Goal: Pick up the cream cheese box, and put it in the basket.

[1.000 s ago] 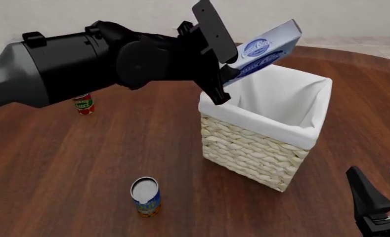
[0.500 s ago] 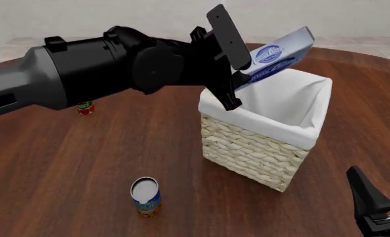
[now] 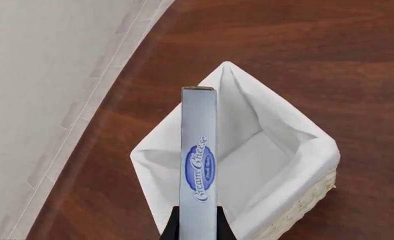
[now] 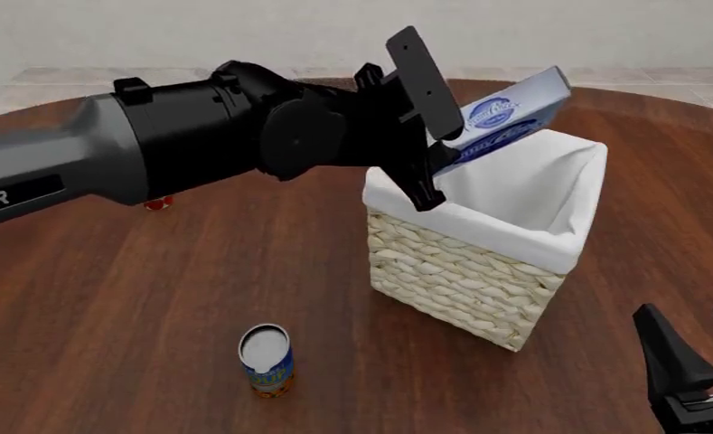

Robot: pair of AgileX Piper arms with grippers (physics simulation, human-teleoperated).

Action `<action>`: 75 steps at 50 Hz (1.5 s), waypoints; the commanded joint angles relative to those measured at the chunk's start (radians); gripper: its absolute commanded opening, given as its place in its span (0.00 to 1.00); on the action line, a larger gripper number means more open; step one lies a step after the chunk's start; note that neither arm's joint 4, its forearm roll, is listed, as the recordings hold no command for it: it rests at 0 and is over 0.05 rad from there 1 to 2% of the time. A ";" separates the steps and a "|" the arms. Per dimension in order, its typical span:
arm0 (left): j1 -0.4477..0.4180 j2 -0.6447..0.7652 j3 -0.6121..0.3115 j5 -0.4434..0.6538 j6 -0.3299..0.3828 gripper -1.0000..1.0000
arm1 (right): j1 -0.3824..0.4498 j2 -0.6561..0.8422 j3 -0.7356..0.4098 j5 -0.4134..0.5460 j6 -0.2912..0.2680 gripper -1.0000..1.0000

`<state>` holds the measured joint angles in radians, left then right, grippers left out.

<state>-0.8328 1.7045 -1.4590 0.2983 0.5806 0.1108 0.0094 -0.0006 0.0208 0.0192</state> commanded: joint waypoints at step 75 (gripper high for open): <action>0.014 0.102 -0.070 -0.045 -0.031 1.00 | -0.001 -0.007 0.000 0.006 0.011 1.00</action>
<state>-0.8254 1.7991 -1.5139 0.2558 0.5468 0.1097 0.0063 -0.0005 0.0235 0.0288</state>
